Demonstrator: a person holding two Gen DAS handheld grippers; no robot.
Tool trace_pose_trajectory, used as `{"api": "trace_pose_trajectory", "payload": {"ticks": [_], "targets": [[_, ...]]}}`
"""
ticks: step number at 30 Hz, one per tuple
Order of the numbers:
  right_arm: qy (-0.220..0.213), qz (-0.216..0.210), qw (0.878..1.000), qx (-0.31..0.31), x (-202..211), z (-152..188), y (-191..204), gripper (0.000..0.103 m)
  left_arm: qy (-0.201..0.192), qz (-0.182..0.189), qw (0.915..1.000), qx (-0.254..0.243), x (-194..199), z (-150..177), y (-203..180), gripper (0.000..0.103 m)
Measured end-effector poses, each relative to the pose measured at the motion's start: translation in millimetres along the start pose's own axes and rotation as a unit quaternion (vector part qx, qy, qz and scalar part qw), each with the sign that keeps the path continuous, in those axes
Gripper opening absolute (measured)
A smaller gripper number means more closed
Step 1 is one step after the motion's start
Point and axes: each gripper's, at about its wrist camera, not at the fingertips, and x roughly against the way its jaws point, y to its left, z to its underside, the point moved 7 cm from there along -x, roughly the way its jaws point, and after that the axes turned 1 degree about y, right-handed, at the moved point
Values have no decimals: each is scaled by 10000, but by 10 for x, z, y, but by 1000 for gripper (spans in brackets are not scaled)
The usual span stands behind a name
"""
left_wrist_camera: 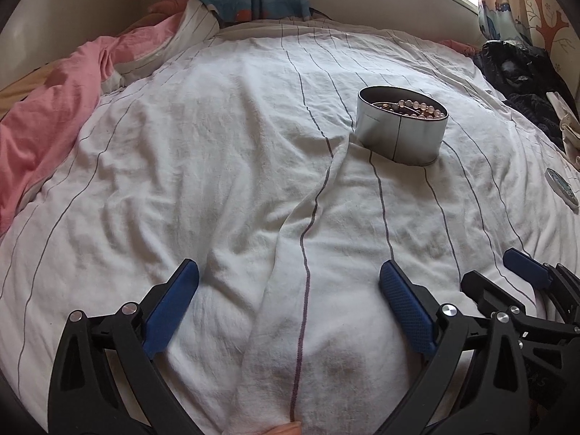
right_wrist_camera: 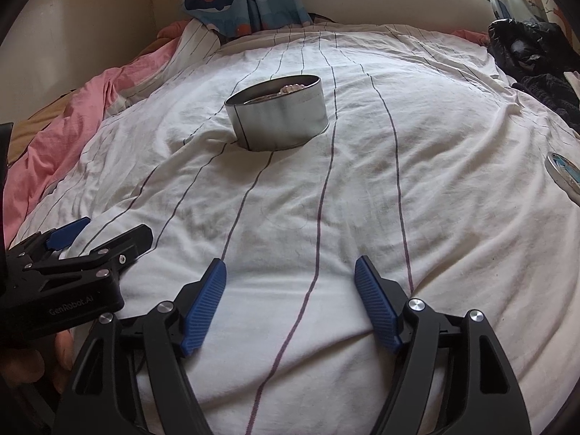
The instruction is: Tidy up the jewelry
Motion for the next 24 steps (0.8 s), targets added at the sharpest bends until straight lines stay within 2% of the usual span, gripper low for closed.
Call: {"api": "trace_pose_trajectory", "payload": {"ticks": [9,15,24], "targets": [[-61,-18,10000,-3,22,-5,1,71,-73,-24,9999,-75,40,21,-31,96],[-127,-2,9999,-3,47,-9,-9,73,-145,-4,9993,-338,77,32,-108,96],[-162,33,9999,-5,65,-13,-20,76,-112,7,9995,-303,67,25,-103,96]]}}
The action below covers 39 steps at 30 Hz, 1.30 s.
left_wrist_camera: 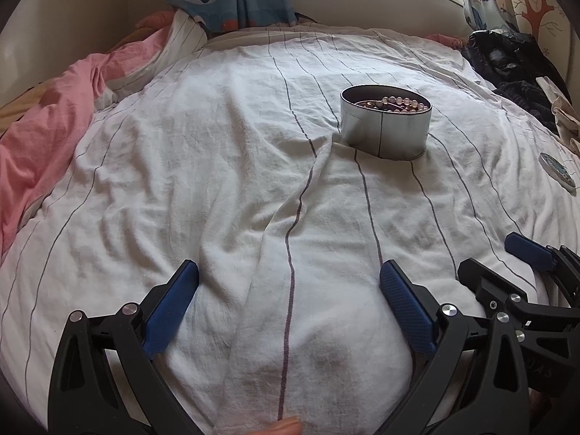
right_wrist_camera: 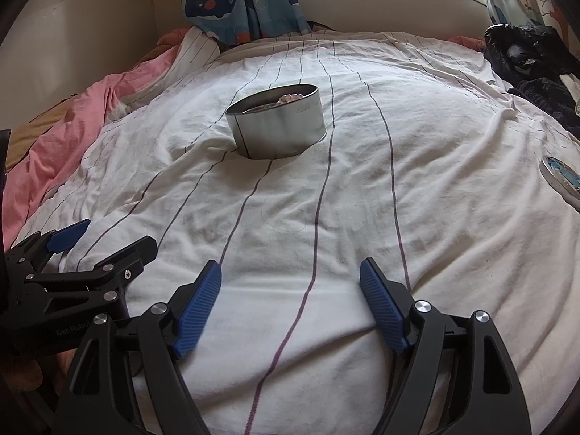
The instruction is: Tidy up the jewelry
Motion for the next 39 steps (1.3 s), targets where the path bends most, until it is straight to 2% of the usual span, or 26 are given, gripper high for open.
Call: {"api": "trace_pose_trajectory", "payload": {"ticks": [2,6,39], "targets": [[2,-4,10000,4,3,-1,0,79,16,-11,10000,8,-8,-2,5,96],[-36,-40,10000,28,31,-5,8,95,21,0,10000,30,-14,-2,13,96],[-119,103,9999,14,41,-2,7,95,-7,28,10000,66,3,0,24,96]]}}
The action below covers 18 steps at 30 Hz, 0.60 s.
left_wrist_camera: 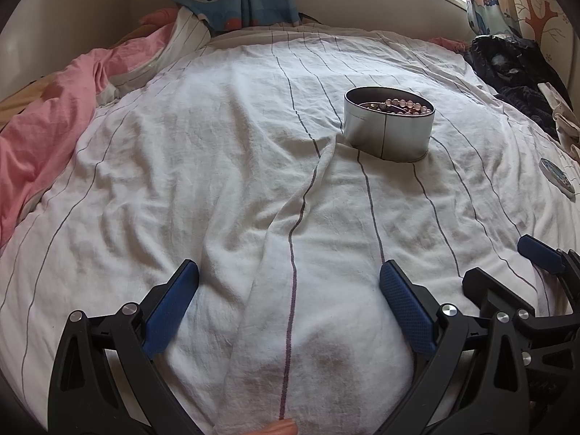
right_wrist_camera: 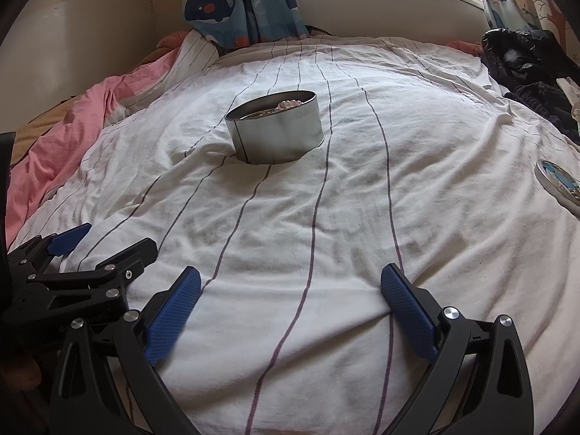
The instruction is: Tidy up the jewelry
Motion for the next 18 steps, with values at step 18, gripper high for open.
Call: {"api": "trace_pose_trajectory", "payload": {"ticks": [18], "targets": [[-16,12,10000,0,5,-7,1,95,-18,29,10000,45,7,7,13,96]]}}
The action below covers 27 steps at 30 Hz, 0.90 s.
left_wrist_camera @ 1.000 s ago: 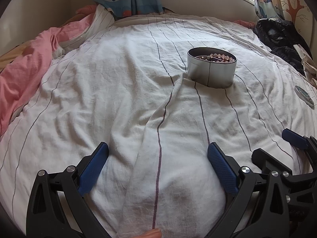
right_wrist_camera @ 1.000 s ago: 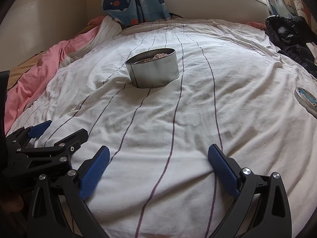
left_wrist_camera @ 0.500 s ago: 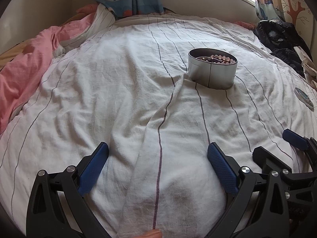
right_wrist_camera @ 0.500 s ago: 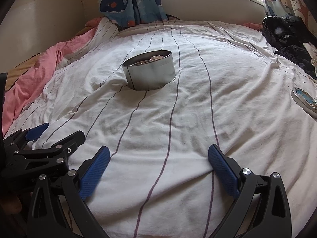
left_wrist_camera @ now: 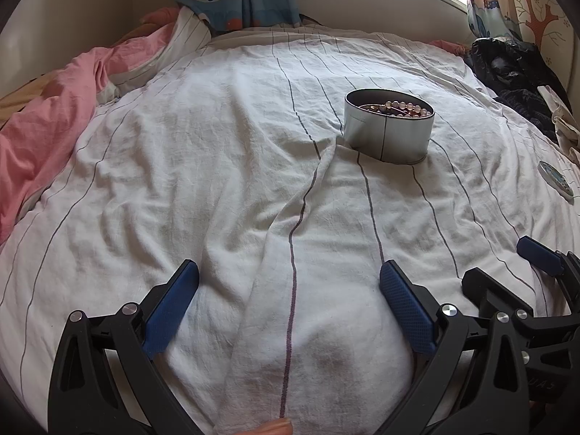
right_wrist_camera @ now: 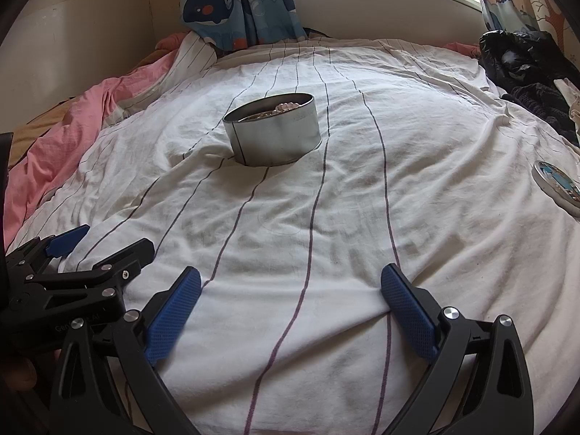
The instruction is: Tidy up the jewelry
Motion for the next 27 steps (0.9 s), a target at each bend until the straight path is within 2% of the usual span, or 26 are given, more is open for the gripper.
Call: {"api": "trace_pose_trajectory", "payload": {"ticks": [27], "targets": [[7,7,10000,3,7,-4,7,95,72,-88,9999,-34,-51,13,-14,96]]}}
